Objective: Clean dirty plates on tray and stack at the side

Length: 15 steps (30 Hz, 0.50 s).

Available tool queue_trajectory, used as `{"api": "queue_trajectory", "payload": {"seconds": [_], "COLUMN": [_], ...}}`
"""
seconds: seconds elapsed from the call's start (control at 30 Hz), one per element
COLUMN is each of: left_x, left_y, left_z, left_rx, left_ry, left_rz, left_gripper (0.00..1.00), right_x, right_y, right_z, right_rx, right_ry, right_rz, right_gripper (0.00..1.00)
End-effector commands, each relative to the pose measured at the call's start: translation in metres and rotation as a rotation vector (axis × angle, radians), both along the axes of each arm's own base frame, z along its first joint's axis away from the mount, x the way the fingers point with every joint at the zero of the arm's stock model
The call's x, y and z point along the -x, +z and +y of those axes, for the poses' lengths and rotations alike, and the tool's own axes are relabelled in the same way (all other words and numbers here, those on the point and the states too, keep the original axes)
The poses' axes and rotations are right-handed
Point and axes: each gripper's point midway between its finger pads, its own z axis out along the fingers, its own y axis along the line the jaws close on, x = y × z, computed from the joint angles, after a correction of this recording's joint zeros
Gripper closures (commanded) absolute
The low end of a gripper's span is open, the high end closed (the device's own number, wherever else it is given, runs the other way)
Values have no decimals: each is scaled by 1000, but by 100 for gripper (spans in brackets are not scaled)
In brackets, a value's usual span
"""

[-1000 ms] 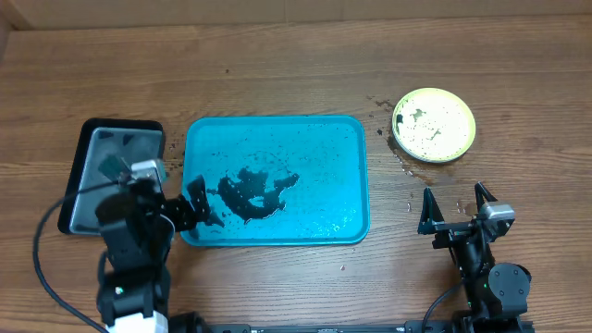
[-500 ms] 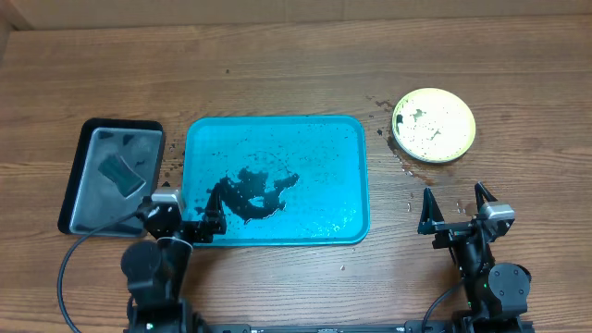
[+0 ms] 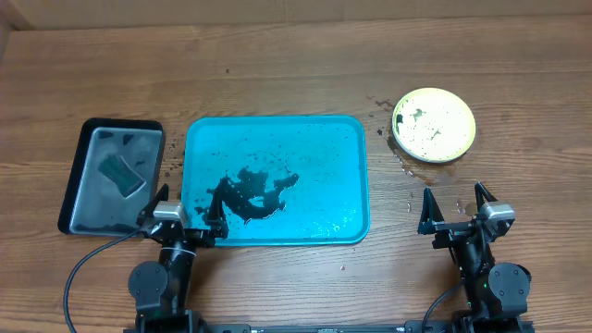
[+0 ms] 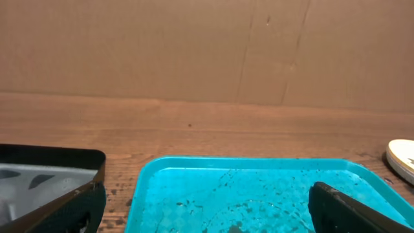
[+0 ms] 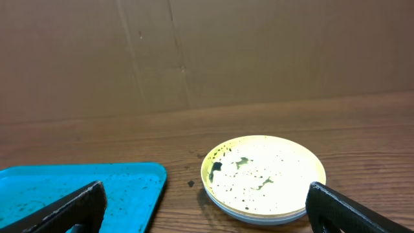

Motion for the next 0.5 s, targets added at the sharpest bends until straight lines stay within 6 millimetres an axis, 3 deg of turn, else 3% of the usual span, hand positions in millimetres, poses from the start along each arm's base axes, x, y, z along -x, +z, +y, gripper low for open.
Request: {"api": "queue_trajectory", "payload": {"seconds": [0.0, 0.13, 0.47], "left_x": [2, 8, 12], "left_y": [-16, -36, -7], "left_z": [3, 4, -10], "left_rx": [-7, 0, -44], "left_ry": [26, 38, -14], "left_rz": [60, 140, 7], "left_gripper": [0, 0, 0], "right_x": [0, 0, 0], "right_y": [-1, -1, -1], "right_z": [-1, -1, -1], "right_rx": [3, 3, 3], "right_ry": [-7, -7, -7], "right_rz": [-5, -5, -5], "right_gripper": [0, 0, 0]}}
